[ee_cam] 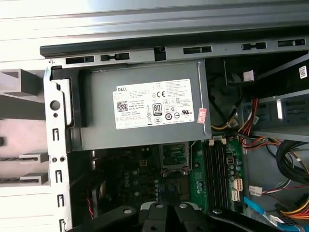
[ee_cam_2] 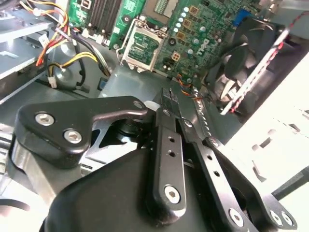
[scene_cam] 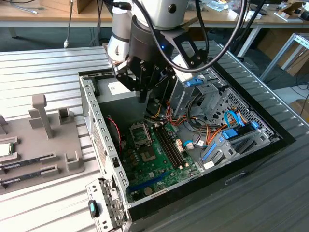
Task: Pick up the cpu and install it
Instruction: 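Reach for the cpu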
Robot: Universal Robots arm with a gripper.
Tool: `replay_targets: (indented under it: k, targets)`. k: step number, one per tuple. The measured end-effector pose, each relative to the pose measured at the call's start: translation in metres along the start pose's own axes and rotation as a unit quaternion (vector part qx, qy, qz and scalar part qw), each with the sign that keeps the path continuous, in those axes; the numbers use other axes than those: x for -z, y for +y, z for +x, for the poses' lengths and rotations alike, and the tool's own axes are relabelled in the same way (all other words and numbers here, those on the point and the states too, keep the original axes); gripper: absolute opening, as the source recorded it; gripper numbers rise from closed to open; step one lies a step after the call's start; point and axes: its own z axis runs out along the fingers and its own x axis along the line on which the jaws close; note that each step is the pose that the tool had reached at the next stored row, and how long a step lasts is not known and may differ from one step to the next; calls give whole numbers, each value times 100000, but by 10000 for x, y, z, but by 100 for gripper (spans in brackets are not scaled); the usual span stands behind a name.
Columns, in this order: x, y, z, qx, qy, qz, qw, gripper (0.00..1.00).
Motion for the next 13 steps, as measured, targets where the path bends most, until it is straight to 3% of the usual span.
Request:
replay_targets:
  k: [2,6,8,10,12,13]
  targets:
    - [3,-11,149,1,-72,-40,100000,11]
    - [7,-24,308,8,-135,-42,100000,11]
    - [10,-36,476,14,-211,-57,100000,11]
    - [14,-54,716,4,-284,-73,100000,11]
    - [15,-62,810,12,-300,-80,100000,11]
    - [16,-67,893,9,-305,-83,100000,11]
